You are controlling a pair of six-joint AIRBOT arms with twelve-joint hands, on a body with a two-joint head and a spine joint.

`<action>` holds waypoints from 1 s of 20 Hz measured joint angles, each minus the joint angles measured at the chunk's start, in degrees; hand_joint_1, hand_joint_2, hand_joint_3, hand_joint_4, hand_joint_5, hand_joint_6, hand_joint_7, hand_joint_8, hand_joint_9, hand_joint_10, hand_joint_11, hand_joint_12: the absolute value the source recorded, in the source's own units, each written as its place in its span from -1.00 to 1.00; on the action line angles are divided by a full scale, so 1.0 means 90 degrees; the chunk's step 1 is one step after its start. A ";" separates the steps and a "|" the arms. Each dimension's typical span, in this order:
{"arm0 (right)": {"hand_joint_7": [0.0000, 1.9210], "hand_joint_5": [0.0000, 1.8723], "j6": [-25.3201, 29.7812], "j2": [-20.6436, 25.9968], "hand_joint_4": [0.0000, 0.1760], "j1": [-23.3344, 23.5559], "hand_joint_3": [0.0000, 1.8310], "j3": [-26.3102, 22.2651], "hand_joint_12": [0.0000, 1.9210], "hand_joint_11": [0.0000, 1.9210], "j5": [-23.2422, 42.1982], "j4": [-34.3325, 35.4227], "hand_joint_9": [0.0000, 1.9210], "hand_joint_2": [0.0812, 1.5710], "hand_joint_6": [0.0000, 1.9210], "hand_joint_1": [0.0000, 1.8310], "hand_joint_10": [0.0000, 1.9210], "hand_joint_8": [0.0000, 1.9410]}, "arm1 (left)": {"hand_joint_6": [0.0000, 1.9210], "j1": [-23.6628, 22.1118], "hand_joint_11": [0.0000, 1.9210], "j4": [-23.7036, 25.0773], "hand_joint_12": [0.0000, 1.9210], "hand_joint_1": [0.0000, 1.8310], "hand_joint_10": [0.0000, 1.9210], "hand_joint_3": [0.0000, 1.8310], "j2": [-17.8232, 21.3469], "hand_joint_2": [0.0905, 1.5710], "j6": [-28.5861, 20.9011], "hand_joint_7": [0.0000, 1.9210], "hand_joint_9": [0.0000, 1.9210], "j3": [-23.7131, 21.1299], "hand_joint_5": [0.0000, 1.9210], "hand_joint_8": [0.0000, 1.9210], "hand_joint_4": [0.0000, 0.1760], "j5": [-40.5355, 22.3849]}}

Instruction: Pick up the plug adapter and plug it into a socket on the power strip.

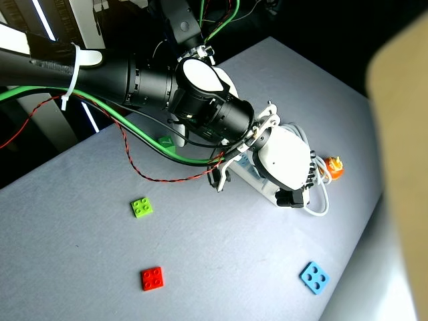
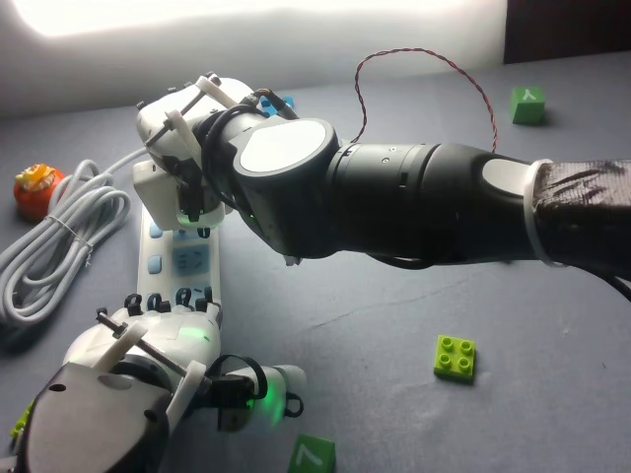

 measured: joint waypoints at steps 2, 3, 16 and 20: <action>0.00 -0.02 0.0000 -0.0015 -1.00 -0.0036 -1.00 0.0044 0.48 -0.34 0.0063 -0.0029 -0.14 0.43 -0.06 0.38 0.19 0.24 | -1.00 0.0000 -1.00 -0.0005 -0.64 -0.93 -1.00 -1.00 0.0000 0.53 0.0000 -0.91 -0.90 0.0000 -0.91 -1.00 -1.00 0.0000; 0.03 0.00 0.0049 -0.0053 -1.00 -0.0117 -1.00 0.0080 0.47 -0.31 0.0024 -0.0097 -0.09 0.41 -0.09 0.36 0.06 0.22 | -0.99 0.0000 -1.00 -0.0010 -0.63 -0.92 -1.00 -1.00 0.0000 0.52 0.0000 -0.89 -0.90 0.0000 -0.89 -1.00 -1.00 0.0000; 0.01 -0.05 0.0080 -0.0073 -1.00 -0.0233 -1.00 0.0170 0.47 -0.32 0.0107 -0.0153 -0.09 0.43 0.00 0.35 0.04 0.24 | -0.99 0.0097 -1.00 0.0063 -0.60 -0.90 -0.99 -1.00 0.0007 0.51 -0.0291 -0.88 -0.88 -0.0092 -0.88 -0.99 -1.00 -0.0119; 0.00 -0.07 0.0080 -0.0036 -1.00 -0.0233 -1.00 0.0170 0.45 -0.30 0.0197 -0.0143 -0.12 0.44 0.01 0.38 0.19 0.24 | -1.00 0.0085 -1.00 0.0063 -0.60 -0.93 -1.00 -1.00 0.0007 0.52 -0.0296 -0.90 -0.90 -0.0092 -0.89 -1.00 -1.00 -0.0141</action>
